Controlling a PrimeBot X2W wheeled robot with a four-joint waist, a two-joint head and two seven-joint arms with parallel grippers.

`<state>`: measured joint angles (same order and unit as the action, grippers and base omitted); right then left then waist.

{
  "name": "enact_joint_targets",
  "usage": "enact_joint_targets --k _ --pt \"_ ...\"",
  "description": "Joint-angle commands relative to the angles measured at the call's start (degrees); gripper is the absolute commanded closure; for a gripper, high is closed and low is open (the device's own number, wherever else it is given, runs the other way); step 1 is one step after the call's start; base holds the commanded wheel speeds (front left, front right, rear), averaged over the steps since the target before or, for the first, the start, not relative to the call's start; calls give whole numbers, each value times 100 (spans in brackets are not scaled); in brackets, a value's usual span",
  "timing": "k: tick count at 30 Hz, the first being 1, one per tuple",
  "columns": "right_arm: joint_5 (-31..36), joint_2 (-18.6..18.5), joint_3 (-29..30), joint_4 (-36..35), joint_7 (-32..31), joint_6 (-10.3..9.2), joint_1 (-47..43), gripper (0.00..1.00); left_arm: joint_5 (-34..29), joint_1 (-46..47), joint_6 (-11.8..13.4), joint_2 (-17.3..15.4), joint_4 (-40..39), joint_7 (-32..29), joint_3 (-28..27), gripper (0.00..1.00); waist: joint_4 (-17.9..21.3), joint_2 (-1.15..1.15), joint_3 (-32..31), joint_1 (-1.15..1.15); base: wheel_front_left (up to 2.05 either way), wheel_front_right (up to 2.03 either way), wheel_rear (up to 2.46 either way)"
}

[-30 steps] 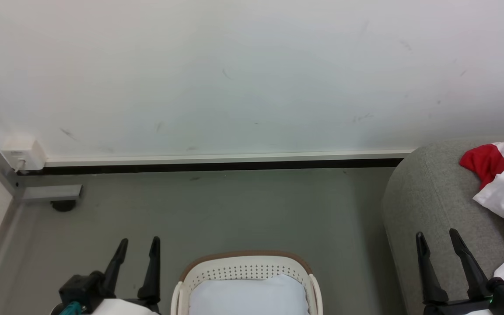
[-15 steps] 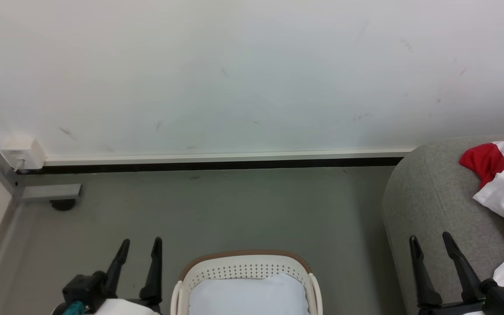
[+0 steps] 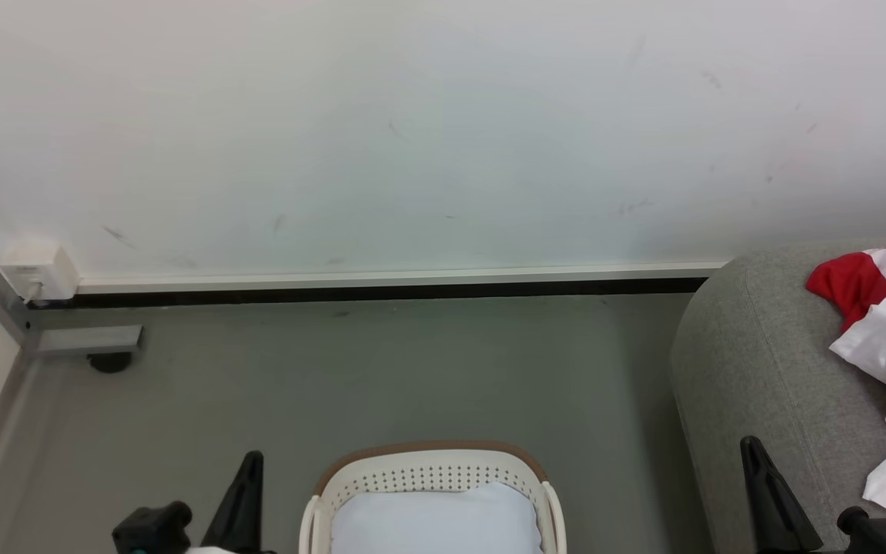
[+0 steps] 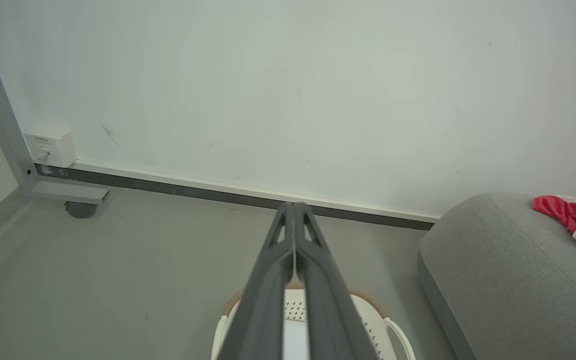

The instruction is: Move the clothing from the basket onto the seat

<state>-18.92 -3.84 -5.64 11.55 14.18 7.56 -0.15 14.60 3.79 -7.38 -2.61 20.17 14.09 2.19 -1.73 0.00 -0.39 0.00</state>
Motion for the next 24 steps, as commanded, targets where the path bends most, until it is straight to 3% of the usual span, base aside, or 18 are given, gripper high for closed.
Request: enact_joint_targets --k 1,24 --pt "-292 -32 44 -78 -39 -1 104 100 285 112 -1 -19 -95 -66 -61 100 3 0 1 0 0 0 0" --pt "-2445 -68 308 16 -571 -3 283 100 2501 152 -4 -25 -275 -643 -292 100 36 0 12 0 0 0 0"
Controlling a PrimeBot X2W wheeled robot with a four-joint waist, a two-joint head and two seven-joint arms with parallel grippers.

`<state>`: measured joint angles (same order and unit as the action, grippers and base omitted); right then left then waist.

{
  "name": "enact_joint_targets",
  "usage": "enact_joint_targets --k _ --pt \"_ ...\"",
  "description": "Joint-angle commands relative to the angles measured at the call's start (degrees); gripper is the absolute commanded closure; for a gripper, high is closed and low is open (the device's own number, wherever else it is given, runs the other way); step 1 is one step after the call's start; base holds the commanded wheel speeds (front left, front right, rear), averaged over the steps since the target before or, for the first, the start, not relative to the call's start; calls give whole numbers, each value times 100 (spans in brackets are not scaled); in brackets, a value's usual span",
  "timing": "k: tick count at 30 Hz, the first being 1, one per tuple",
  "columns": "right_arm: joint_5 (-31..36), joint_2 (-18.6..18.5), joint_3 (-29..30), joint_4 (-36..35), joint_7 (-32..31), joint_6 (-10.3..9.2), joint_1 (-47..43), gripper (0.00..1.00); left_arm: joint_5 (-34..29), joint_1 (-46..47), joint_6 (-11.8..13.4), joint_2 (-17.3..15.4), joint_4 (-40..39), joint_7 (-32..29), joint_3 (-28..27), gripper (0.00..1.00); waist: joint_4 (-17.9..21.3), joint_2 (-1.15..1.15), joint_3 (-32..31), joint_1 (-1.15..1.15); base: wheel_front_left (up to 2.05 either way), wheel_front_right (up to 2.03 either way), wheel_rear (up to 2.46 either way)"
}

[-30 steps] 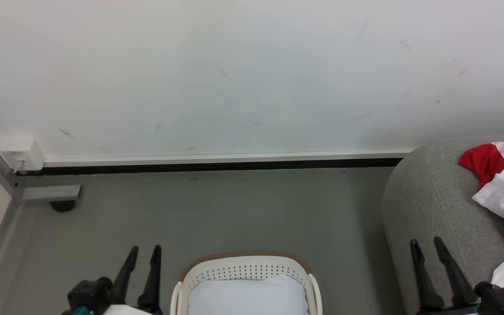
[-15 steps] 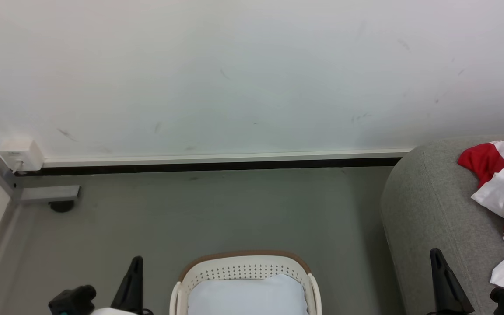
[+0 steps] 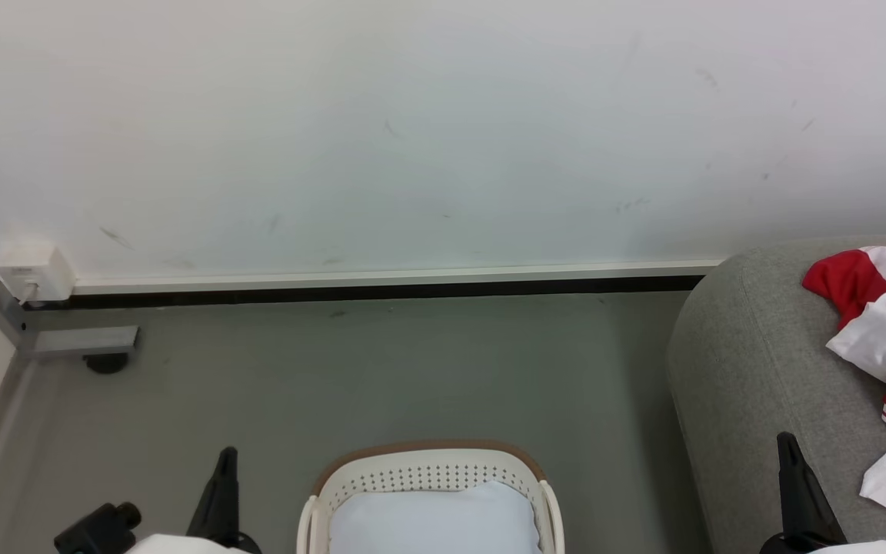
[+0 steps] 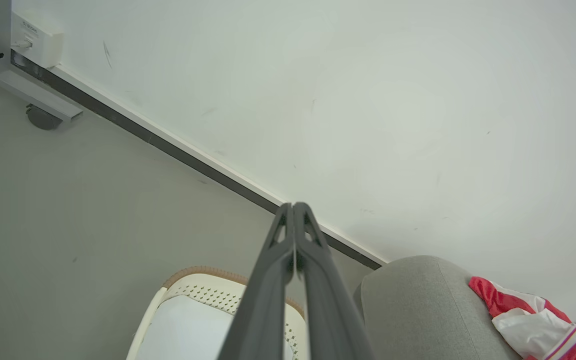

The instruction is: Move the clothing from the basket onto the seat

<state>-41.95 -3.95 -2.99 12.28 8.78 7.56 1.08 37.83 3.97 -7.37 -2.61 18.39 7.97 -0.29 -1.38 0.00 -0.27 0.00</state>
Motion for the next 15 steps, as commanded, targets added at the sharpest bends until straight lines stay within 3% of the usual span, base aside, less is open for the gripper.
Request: enact_joint_targets --k 1,15 --pt "-223 -58 55 -54 -52 -3 168 100 264 136 -6 -25 -103 -53 -53 100 2 0 1 0 0 0 0" --pt "-1254 -59 201 -14 -327 -5 244 100 1339 166 -8 -28 -179 -344 -173 100 22 0 7 0 0 0 0"
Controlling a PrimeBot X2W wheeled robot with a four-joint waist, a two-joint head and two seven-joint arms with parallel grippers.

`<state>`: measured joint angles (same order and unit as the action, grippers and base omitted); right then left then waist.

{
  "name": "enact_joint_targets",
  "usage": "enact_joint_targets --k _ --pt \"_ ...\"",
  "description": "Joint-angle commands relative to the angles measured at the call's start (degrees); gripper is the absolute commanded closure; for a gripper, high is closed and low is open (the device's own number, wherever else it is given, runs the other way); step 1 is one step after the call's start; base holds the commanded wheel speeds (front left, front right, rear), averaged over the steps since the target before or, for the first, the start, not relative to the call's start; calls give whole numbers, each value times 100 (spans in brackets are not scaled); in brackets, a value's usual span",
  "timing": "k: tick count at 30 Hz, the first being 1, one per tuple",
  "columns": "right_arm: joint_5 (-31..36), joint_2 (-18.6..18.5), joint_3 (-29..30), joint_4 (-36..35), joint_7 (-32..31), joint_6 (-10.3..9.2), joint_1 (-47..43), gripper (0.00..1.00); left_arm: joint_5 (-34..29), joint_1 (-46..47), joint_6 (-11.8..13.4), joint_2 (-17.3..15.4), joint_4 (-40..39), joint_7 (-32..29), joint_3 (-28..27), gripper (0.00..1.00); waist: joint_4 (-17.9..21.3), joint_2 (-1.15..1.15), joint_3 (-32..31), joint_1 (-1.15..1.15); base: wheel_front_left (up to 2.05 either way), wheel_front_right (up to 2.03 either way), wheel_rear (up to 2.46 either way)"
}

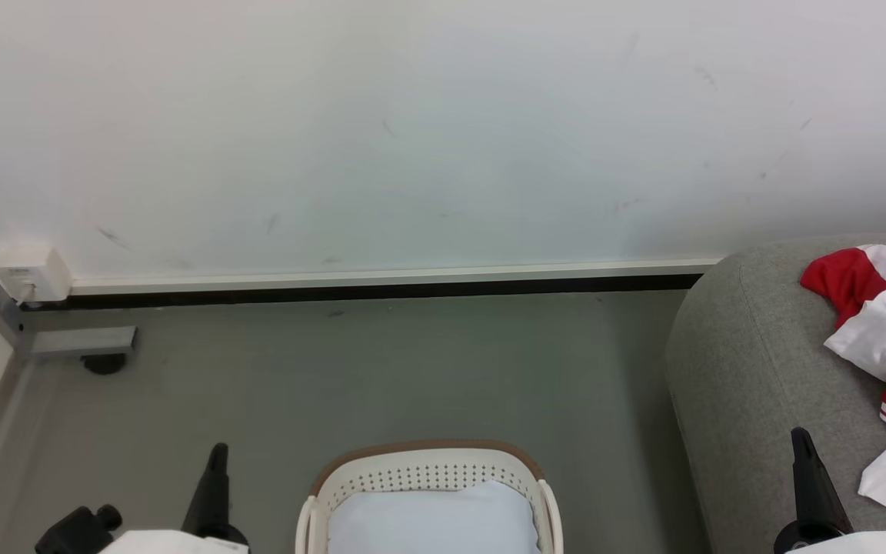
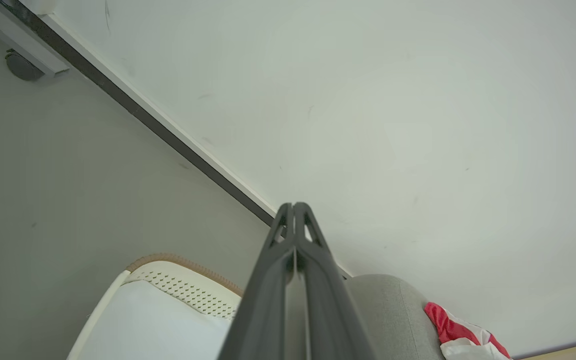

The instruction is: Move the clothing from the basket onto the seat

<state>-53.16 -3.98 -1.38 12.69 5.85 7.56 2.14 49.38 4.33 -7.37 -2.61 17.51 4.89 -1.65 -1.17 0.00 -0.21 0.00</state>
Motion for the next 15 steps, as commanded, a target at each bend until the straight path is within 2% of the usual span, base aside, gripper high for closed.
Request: enact_joint_targets --k 1,15 --pt "-203 -55 50 -53 -49 -5 144 100 249 132 -8 -28 -96 -54 -46 100 2 0 1 0 0 0 0" --pt "-1027 -47 177 -16 -280 -6 203 100 1115 152 -10 -31 -152 -288 -142 100 21 0 7 0 0 0 0"
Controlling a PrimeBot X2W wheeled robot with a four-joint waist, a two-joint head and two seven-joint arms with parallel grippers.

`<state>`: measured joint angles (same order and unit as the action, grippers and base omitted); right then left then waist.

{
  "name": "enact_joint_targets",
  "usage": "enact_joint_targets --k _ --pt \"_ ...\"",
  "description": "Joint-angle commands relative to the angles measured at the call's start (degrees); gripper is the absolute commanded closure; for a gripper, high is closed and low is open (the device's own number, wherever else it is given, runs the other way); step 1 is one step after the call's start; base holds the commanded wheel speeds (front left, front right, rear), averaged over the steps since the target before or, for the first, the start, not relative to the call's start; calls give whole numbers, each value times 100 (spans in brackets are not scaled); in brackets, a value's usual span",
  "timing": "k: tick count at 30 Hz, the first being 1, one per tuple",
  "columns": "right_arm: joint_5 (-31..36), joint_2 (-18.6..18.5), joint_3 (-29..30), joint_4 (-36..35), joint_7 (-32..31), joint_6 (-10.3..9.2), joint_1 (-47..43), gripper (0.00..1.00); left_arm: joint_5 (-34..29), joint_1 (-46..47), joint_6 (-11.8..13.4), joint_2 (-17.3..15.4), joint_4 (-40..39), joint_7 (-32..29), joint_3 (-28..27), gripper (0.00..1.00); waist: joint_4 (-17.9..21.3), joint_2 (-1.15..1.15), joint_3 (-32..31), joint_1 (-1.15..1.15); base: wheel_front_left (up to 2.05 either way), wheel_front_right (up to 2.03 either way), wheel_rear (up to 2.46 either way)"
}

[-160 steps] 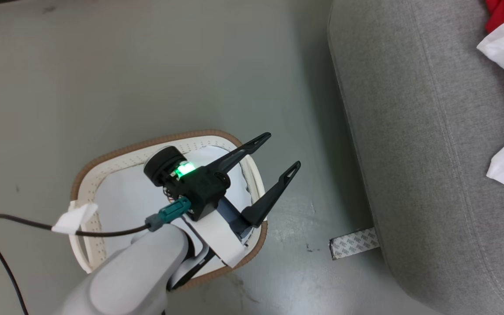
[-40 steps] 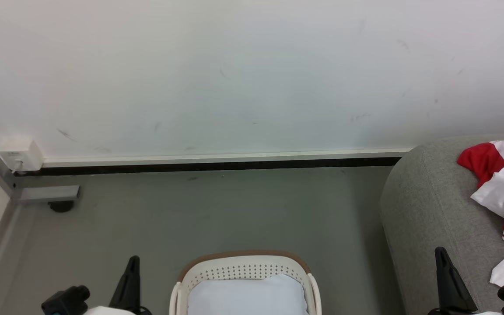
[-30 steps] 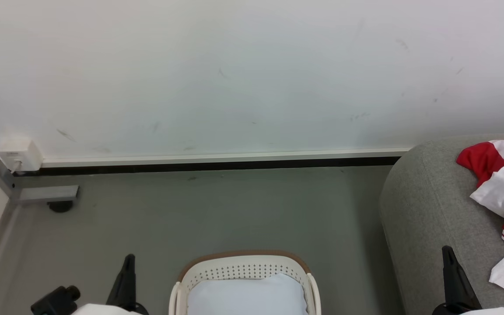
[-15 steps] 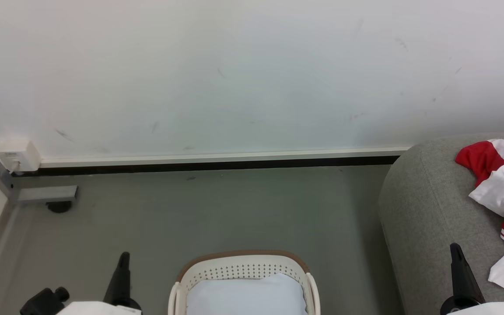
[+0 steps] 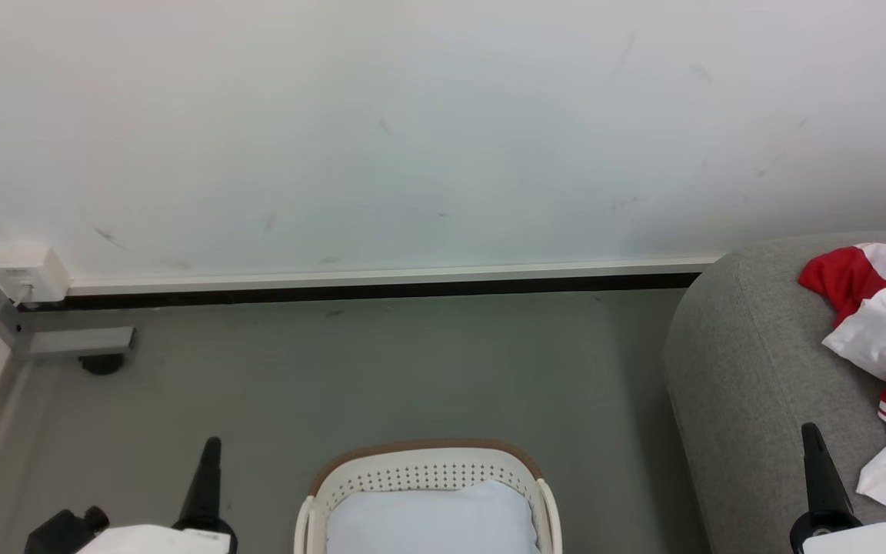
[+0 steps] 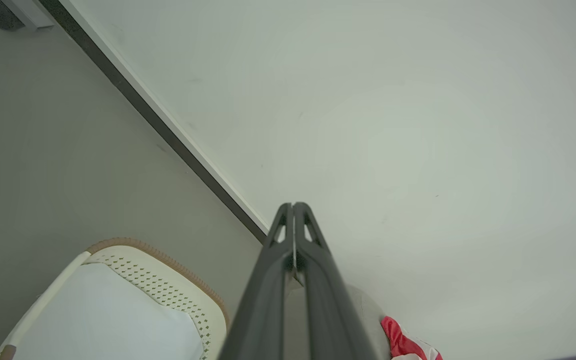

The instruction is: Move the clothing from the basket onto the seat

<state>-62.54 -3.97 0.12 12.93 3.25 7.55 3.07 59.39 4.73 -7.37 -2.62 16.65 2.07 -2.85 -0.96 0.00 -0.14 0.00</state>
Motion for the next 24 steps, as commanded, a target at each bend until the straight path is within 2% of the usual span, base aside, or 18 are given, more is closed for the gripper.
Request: enact_joint_targets --k 1,24 --pt "-144 -47 37 -36 -32 -5 114 100 185 114 -11 -31 -71 -22 -29 100 1 0 1 0 0 0 0" --pt "-1345 -20 242 24 -384 -7 206 100 1453 141 -14 -36 -158 -369 -176 100 33 0 11 0 0 0 0"
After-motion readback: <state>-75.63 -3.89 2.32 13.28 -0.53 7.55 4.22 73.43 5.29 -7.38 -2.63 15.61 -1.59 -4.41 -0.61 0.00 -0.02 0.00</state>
